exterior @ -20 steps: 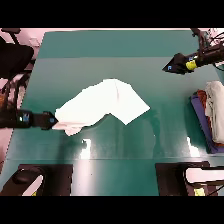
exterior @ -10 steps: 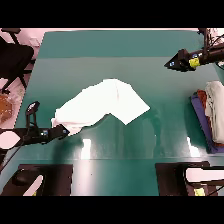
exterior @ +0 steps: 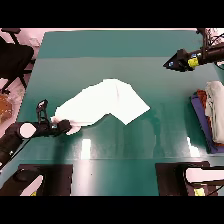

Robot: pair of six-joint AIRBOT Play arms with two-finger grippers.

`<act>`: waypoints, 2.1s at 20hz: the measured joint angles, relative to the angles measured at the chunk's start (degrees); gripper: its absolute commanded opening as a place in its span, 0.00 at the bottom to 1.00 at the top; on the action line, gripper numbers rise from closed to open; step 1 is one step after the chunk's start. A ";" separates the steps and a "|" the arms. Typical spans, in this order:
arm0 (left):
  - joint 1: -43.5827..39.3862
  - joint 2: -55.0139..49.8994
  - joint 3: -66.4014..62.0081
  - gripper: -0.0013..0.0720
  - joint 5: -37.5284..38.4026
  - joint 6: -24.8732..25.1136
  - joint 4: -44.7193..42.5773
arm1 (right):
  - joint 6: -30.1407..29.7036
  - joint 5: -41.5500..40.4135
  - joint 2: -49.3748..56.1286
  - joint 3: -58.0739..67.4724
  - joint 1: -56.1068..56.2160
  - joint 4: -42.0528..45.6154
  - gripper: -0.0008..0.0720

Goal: Fold the shirts.

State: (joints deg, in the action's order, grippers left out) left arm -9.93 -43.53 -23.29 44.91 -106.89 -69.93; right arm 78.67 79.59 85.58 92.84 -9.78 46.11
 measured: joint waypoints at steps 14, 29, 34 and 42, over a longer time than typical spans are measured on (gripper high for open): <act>0.00 -1.84 -13.09 0.05 18.21 15.13 -9.40 | -5.22 -5.60 11.10 0.00 5.33 -0.02 0.80; 0.00 -1.84 -18.51 0.05 24.63 18.78 -19.26 | -3.76 3.04 34.95 17.62 16.61 0.17 0.79; 0.00 -1.84 -18.56 0.05 24.61 18.88 -19.45 | -2.64 5.14 36.35 17.42 16.74 -0.72 0.64; 0.00 -1.86 -18.99 0.05 24.70 18.91 -19.12 | -2.03 3.58 36.83 18.40 19.45 -1.46 0.04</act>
State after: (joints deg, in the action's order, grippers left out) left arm -9.93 -45.39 -42.28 69.60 -87.99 -89.06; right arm 76.64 83.18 122.41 111.24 9.67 44.64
